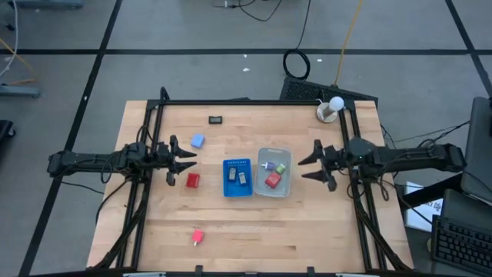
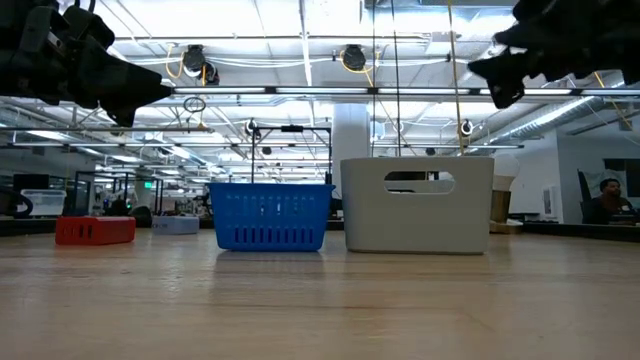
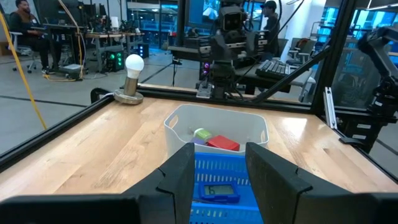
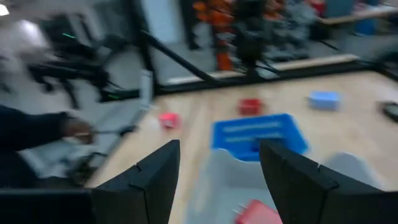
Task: Pick & Place Office items
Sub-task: Put the pink charger adapter into the gray bin
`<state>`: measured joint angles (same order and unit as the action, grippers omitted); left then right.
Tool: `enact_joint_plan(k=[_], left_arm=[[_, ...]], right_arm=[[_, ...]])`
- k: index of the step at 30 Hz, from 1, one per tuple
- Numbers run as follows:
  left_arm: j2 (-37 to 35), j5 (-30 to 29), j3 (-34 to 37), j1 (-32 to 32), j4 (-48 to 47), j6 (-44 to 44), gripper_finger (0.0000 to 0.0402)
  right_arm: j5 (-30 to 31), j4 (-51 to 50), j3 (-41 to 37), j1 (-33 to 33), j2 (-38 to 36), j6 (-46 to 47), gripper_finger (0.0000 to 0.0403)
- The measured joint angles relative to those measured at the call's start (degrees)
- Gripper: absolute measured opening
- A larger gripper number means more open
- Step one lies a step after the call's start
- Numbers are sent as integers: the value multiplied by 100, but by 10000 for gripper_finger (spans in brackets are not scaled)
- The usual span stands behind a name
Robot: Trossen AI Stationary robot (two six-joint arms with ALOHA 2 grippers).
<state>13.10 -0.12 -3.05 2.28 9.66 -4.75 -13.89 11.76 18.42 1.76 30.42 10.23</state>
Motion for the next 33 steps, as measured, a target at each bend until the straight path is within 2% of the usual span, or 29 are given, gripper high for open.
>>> enact_joint_plan(k=[3, 10, 17, 33], left_arm=[[0, 0, 0, -2, 1, 0, 145], [2, 1, 0, -2, 37, -11, 145], [0, 0, 0, 0, 97, -4, 145], [0, 4, -2, 1, 580, -742, 145]], right_arm=[[-403, 467, -320, 0, -230, 231, 212], [-687, 1068, -820, 0, -407, 571, 212], [-1157, 1155, -857, 0, -407, 6, 212], [-1159, 1152, -857, 0, -401, -47, 212]])
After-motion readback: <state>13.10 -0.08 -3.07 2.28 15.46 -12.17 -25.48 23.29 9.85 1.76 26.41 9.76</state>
